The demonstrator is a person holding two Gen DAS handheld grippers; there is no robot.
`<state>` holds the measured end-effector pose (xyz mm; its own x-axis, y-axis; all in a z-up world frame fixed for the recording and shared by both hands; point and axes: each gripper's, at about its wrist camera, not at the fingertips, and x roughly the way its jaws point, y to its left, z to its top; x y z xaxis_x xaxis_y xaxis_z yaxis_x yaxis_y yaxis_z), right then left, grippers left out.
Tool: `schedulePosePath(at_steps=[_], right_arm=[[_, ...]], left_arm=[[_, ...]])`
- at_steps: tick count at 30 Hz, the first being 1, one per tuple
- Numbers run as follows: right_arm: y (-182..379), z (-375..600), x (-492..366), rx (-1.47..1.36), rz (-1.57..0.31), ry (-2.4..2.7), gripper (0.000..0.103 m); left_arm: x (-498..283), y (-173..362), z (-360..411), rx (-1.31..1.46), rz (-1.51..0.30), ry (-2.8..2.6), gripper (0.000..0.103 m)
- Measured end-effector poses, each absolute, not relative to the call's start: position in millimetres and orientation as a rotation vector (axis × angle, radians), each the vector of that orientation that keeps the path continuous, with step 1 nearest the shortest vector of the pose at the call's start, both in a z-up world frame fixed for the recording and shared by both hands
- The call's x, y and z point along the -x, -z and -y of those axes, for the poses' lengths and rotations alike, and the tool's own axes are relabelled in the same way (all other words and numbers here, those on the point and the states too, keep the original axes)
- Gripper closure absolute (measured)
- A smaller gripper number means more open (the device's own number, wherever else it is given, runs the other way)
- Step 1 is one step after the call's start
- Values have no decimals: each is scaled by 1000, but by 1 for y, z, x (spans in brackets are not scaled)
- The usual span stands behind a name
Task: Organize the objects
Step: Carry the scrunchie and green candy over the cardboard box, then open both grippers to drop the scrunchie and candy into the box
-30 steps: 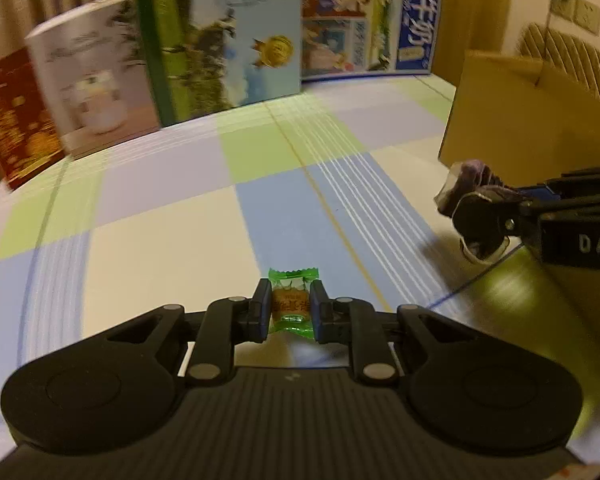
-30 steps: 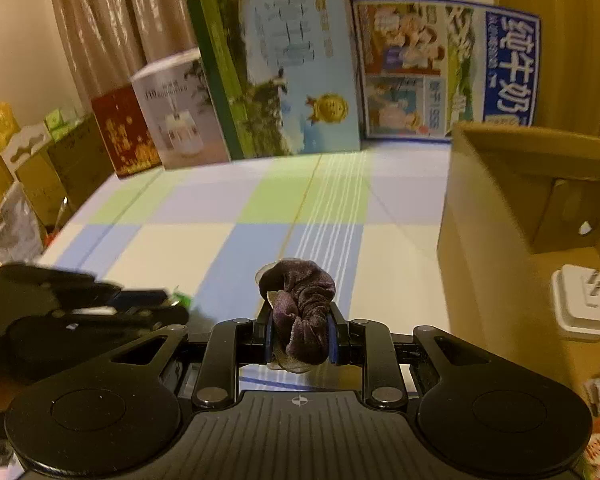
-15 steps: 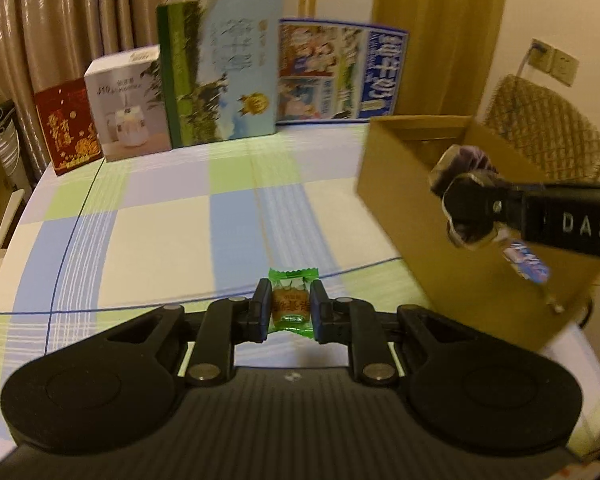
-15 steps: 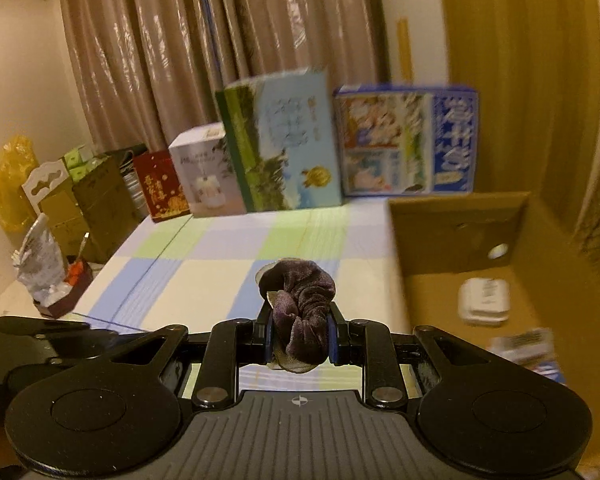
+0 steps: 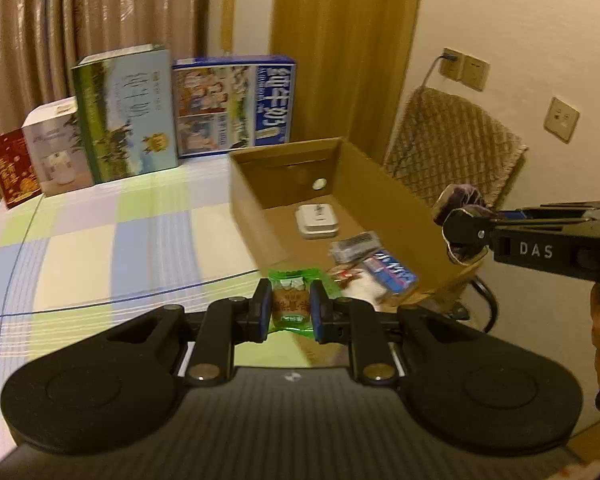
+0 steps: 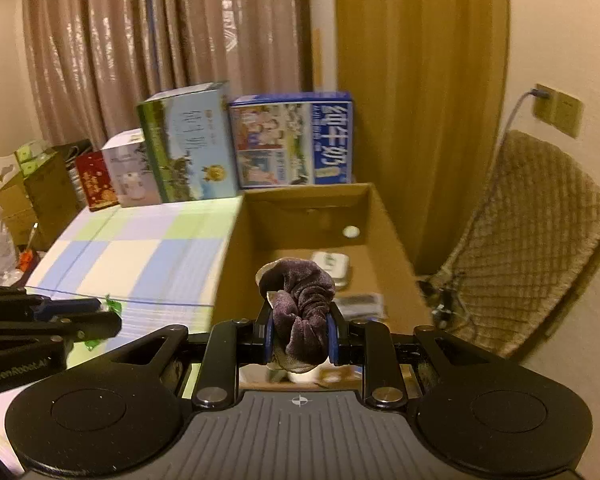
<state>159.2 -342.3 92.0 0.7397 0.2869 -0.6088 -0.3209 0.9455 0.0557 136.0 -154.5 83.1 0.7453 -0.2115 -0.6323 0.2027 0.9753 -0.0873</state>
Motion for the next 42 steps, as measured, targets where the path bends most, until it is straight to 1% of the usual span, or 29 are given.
schedulePosePath(at_steps=[11,18,31,32,33,34,40,42], right_arm=[[-95,385,-168,63,-679,-315,81],[-89,395,-186,58,-693,-321,81],[-68,403,-226,33,-725,-326,81],[-66,403,-228,34,-728,-324,81],[-64,404,-231,32,-732,-324,81],[-62,405,-232,28,-738,-324,81],[-53,404,-237,26,-761,-327,81],[-51,402,-238,27,-766,-328,81]], left_arm=[[-149,-90,199,10,-692,252,87],[-179,-94,210,-1,-696,259,87],[-234,-74,234,-33,-721,268,87],[-239,-72,234,-34,-723,262,86],[-243,-69,234,-33,-722,258,80],[-247,-67,234,-35,-724,257,77],[-251,-59,222,-12,-730,243,76],[-249,-57,216,-7,-733,235,73]])
